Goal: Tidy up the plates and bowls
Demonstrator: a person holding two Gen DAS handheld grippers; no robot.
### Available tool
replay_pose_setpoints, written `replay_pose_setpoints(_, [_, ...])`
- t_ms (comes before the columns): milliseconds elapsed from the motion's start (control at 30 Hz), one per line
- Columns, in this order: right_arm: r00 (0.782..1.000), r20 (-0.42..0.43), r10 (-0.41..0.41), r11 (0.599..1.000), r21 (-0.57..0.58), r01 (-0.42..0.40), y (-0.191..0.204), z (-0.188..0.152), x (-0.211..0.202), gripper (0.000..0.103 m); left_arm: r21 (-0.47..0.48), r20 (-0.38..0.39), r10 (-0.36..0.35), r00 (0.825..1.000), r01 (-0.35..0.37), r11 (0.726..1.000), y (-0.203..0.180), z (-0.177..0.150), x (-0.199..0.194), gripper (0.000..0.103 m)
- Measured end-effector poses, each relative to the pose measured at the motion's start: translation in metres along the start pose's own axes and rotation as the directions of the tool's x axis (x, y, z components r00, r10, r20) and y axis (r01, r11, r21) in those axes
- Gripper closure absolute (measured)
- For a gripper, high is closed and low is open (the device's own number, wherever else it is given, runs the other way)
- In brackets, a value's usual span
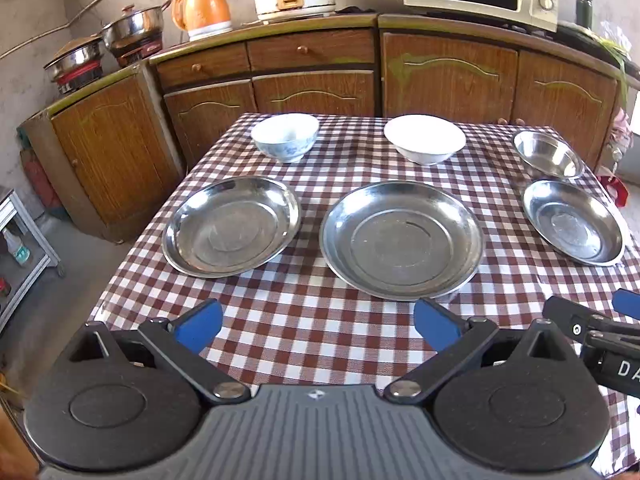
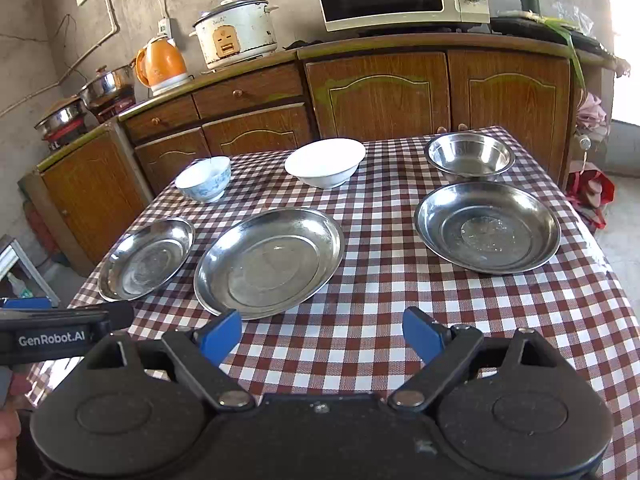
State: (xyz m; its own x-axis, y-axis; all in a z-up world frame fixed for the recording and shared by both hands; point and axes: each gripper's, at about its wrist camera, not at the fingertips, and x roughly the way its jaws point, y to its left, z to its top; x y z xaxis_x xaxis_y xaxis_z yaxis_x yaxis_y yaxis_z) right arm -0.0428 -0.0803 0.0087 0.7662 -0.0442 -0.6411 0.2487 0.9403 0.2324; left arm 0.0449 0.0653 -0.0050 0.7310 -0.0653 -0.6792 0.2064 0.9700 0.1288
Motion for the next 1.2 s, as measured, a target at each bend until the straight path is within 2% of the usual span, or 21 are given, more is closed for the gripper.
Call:
replay_pose_setpoints(233, [0.999, -0.004, -0.038, 0.998, -0.040, 0.038, 0.019, 0.000, 0.009, 0.000, -0.036, -0.019, -0.001, 1.000, 0.000, 0.999, 0.023, -0.002, 0.013, 0.000])
replay_pose_setpoints(667, [0.999, -0.034, -0.040, 0.993, -0.109, 0.036, 0.063, -0.007, 0.028, 0.000, -0.076, -0.054, -0.011, 0.998, 0.007, 0.997, 0.061, -0.004, 0.036, 0.000])
replay_pose_setpoints(1200, [0.998, -0.043, -0.036, 0.987, -0.159, 0.028, 0.108, -0.003, 0.053, 0.000, -0.102, -0.048, -0.010, 0.999, 0.005, 0.995, 0.096, 0.003, 0.049, 0.000])
